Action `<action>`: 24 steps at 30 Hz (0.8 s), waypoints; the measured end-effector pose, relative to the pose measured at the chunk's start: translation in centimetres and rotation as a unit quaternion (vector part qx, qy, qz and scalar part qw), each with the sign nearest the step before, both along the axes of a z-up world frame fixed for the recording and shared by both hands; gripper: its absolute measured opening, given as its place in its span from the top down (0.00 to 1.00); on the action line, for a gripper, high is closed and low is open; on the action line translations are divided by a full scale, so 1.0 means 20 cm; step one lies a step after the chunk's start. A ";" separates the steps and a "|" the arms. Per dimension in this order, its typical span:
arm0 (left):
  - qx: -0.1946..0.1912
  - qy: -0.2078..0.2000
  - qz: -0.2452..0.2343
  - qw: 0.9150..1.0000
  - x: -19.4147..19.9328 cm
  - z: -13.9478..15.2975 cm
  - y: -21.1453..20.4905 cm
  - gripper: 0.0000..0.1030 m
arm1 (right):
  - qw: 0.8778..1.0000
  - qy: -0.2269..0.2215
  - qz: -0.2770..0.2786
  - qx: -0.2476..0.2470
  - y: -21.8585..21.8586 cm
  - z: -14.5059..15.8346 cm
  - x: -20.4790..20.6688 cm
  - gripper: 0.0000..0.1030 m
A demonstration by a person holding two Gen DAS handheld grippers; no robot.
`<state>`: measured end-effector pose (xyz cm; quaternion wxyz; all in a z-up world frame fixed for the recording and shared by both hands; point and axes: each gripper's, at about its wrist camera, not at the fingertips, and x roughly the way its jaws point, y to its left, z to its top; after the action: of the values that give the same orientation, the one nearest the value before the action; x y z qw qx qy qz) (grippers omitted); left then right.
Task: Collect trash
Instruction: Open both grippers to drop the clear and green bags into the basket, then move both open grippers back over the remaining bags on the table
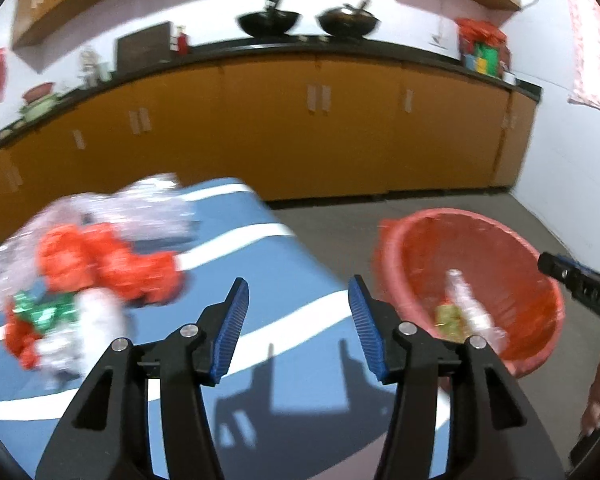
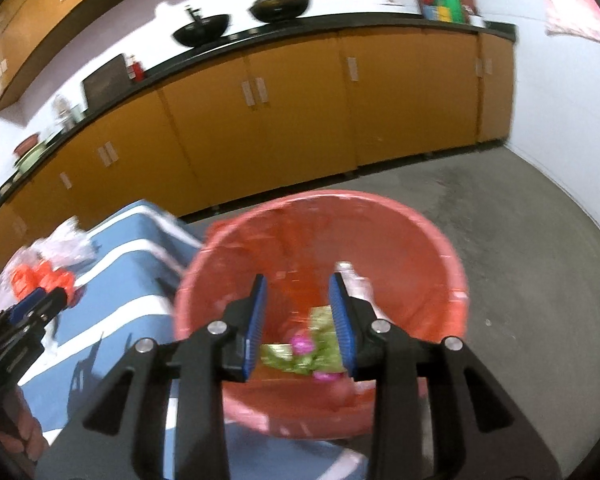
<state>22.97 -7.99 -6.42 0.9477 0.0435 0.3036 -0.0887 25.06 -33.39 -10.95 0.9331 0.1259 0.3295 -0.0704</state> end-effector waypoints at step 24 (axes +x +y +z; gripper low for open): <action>-0.007 -0.045 0.273 0.961 -0.28 -0.07 1.37 0.18 | 0.961 0.023 0.274 0.001 1.61 -0.07 0.29 0.64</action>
<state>17.33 19.45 -7.88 0.9490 -0.0439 0.2599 0.1730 30.89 -1.17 -12.27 0.9086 0.0300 0.3729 0.1859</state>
